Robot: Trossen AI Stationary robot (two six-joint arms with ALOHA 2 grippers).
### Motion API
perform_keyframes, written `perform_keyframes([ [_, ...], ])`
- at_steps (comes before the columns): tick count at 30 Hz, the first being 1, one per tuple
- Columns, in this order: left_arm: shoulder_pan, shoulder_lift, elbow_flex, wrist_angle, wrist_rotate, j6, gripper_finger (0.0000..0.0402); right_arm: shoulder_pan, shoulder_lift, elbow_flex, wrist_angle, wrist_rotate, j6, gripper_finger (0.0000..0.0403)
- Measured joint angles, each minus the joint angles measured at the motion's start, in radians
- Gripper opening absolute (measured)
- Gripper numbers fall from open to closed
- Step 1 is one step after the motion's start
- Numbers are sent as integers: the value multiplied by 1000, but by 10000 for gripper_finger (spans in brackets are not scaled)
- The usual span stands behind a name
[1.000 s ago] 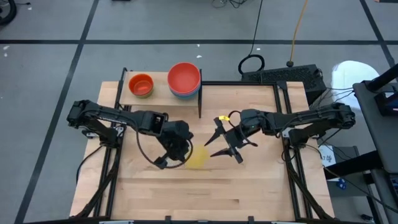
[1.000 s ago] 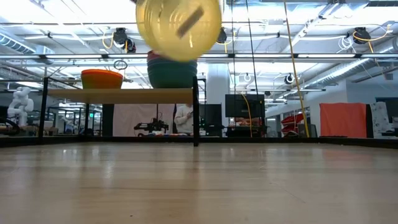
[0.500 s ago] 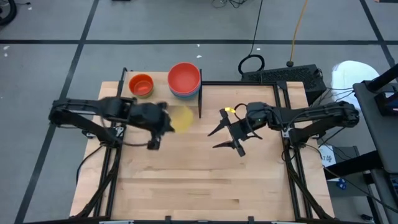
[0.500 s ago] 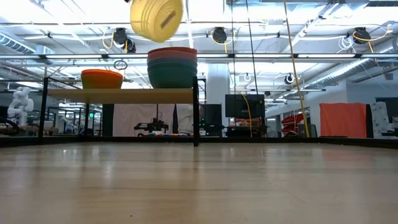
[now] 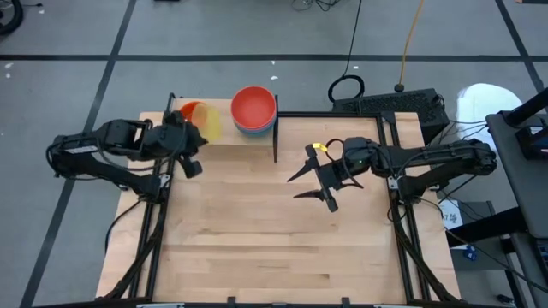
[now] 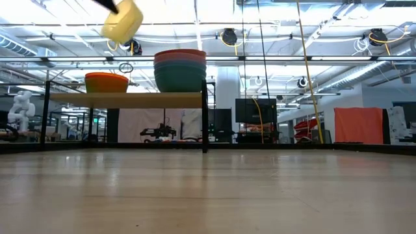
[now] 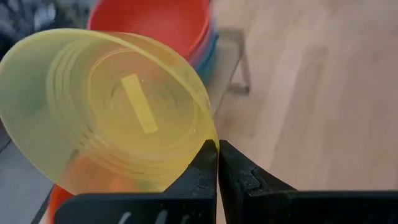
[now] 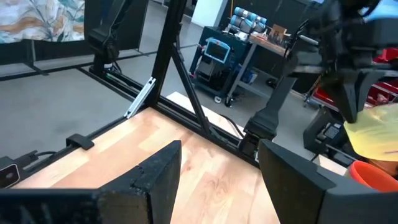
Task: Place and stack bowls onto a shelf
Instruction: Stack the yellow bowl on top of the orange bowl on the shelf
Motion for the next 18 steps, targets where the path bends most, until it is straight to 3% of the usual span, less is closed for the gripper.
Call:
perform_keyframes([
  [14,269,-1,0,-166,-24,46,0,-21,0,0,0,0,-12,208],
  [18,356,0,0,-174,36,104,0,-20,0,0,0,-1,-20,208],
])
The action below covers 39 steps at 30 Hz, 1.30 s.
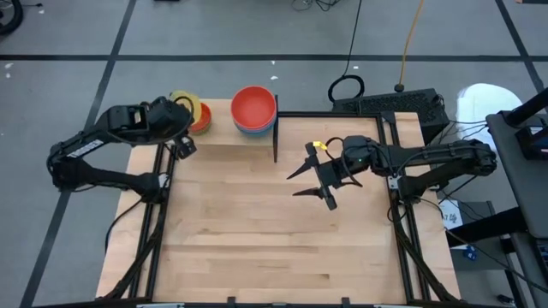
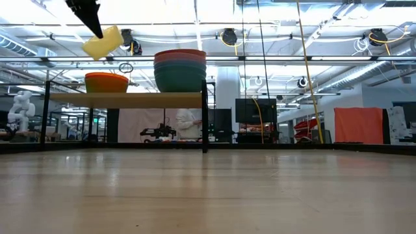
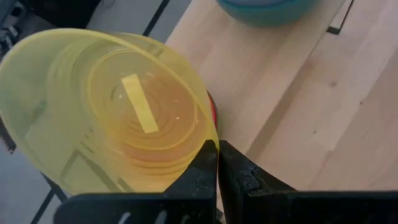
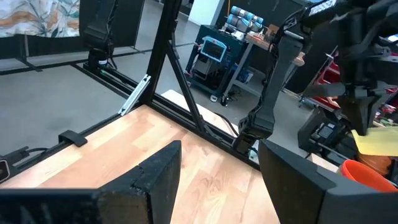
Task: Place and stack bowls onto a shelf
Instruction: Stack the yellow bowl on top of the orange bowl on the shelf
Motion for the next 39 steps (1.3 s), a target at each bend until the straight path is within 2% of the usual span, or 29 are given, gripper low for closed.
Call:
perform_keyframes([
  [6,109,35,0,21,53,81,0,0,0,0,0,0,0,208],
  [11,177,89,0,20,149,124,0,0,0,0,0,1,0,208],
  [28,298,270,-1,-45,177,203,0,0,0,0,0,1,-8,208],
  [39,298,272,-1,-21,177,167,56,0,0,0,1,1,-28,208],
])
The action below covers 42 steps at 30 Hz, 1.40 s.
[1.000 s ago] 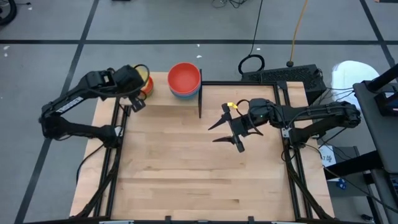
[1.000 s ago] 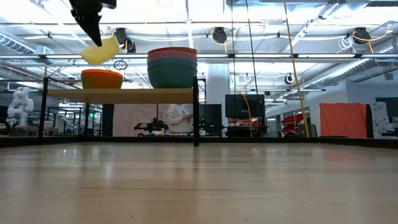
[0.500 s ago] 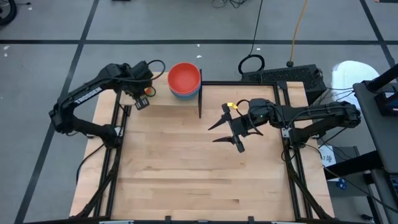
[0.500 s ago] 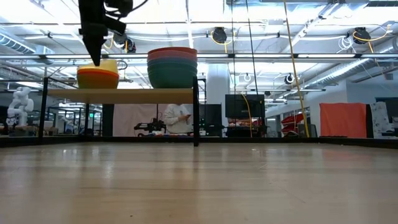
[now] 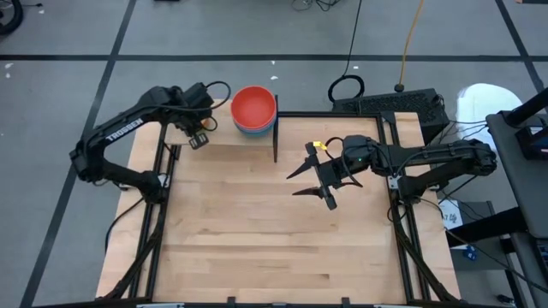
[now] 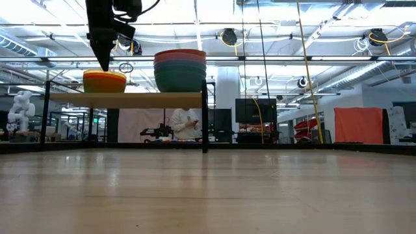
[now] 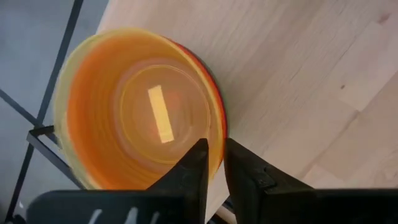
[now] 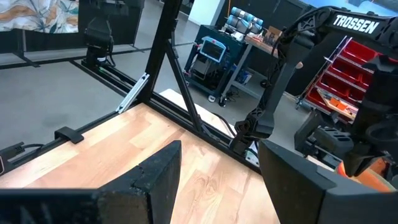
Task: Place and stack bowls onto a shelf
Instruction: Stack the yellow bowl on top of the orange bowl on the shelf, then return to Home Position
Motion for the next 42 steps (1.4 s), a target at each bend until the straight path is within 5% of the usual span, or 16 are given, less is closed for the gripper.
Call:
perform_keyframes([
  [8,-13,-46,15,-10,0,-6,61,0,0,0,0,13,-1,208],
  [22,-136,-206,289,-16,104,-82,62,-6,-124,-1,-40,81,-2,194],
  [31,-185,-356,317,-36,174,-84,38,-6,-301,-1,-188,93,45,112],
  [38,-188,-448,317,-92,174,-88,7,-6,-437,-1,-382,224,153,16],
  [42,-188,-494,317,-108,174,-88,4,-6,-513,-1,-492,344,254,8],
])
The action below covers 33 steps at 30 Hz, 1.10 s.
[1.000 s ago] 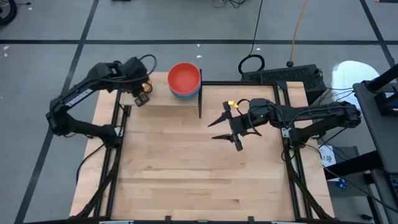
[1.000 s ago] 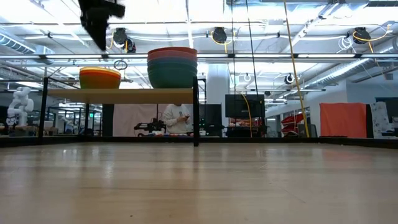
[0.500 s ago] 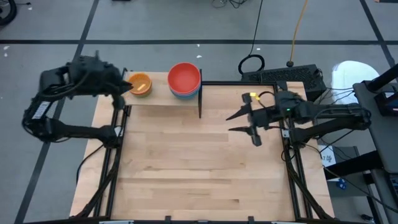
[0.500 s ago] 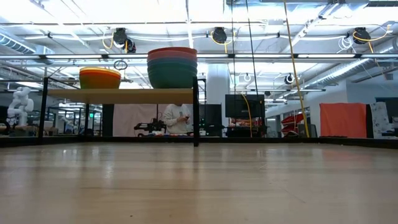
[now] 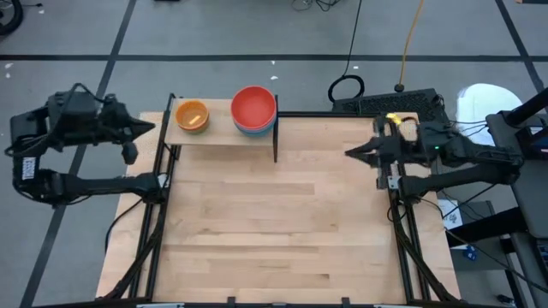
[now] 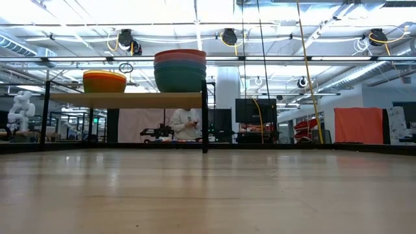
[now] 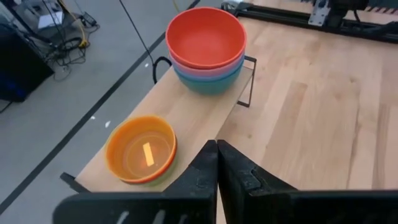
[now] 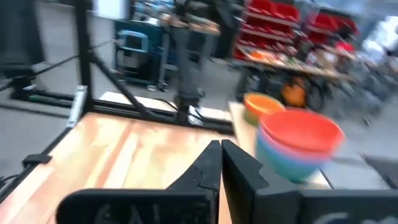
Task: Place and stack bowls onto a shelf
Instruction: Return to Home Position
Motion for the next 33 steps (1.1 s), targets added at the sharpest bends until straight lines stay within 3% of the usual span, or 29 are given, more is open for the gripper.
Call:
perform_keyframes([
  [4,0,-49,0,-13,0,4,4,0,-71,0,-95,68,61,5],
  [13,0,-192,-1,-79,-1,-24,3,0,-226,2,-260,71,71,1],
  [23,2,-398,-1,-83,-1,-125,3,0,-378,-38,-266,73,92,0],
  [29,4,-499,-1,-84,9,-175,6,0,-497,-148,-256,74,144,0],
  [33,21,-549,-2,-83,34,-174,4,0,-585,-257,-159,74,179,0],
])
